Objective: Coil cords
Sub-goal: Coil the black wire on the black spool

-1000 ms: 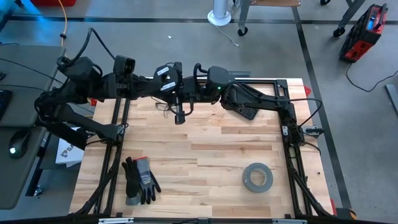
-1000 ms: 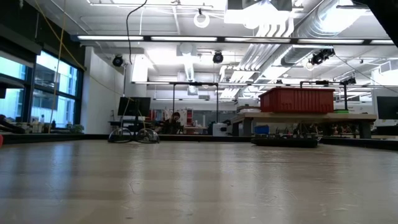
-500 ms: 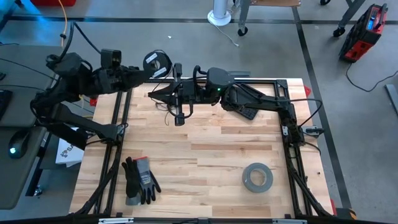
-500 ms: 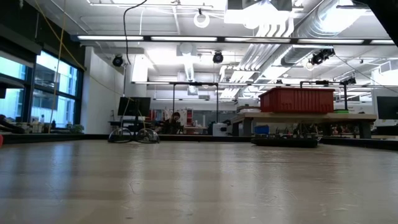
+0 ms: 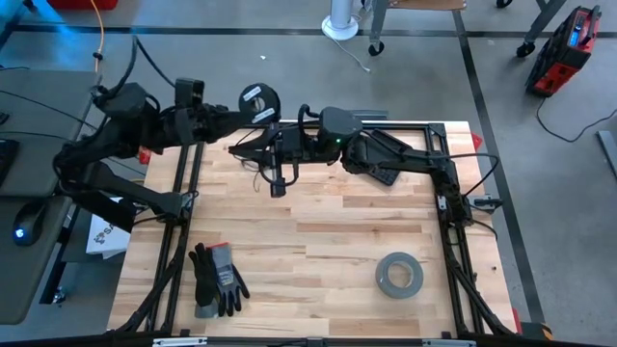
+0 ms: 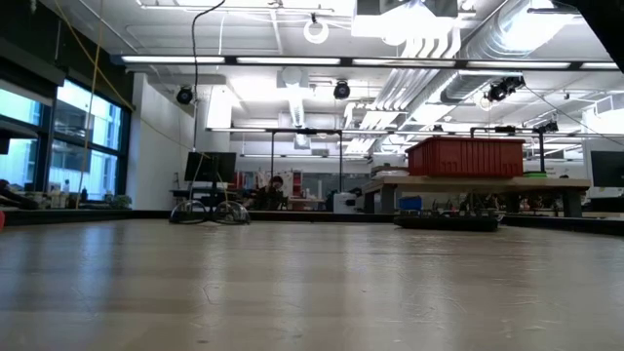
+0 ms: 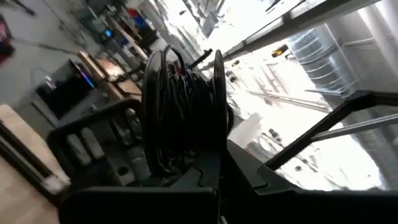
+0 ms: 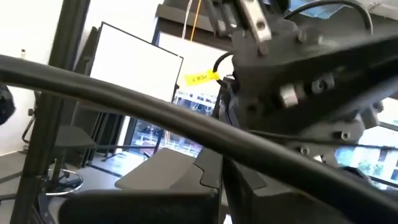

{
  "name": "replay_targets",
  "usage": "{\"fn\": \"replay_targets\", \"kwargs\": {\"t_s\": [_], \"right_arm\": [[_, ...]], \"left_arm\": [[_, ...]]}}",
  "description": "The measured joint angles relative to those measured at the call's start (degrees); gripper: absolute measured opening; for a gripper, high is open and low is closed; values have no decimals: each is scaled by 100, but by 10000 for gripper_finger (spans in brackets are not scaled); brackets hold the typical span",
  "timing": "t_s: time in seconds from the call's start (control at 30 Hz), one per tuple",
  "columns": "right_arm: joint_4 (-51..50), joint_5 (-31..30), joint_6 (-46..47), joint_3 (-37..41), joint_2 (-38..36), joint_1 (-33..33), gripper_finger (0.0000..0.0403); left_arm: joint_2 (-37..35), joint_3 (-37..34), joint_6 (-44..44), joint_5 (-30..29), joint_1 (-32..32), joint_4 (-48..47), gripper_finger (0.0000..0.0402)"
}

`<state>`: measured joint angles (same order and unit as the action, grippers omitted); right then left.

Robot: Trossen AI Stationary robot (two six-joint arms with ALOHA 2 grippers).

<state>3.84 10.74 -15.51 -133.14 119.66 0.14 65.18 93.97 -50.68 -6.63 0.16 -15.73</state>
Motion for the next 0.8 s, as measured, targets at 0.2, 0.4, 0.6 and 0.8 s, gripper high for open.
{"fn": "replay_targets", "kwargs": {"t_s": [0.2,0.4,0.6,0.8], "right_arm": [[14,-107,-17,0,2,-73,0],[-51,-141,-185,-2,0,-125,0],[40,-58,-128,-2,-9,-195,0],[164,-104,-7,-2,-61,-277,0]], "left_arm": [[208,0,-613,524,42,531,0],[298,0,-918,799,55,570,0],[157,-1,-910,993,55,499,0],[-43,5,-883,969,19,354,0]]}}
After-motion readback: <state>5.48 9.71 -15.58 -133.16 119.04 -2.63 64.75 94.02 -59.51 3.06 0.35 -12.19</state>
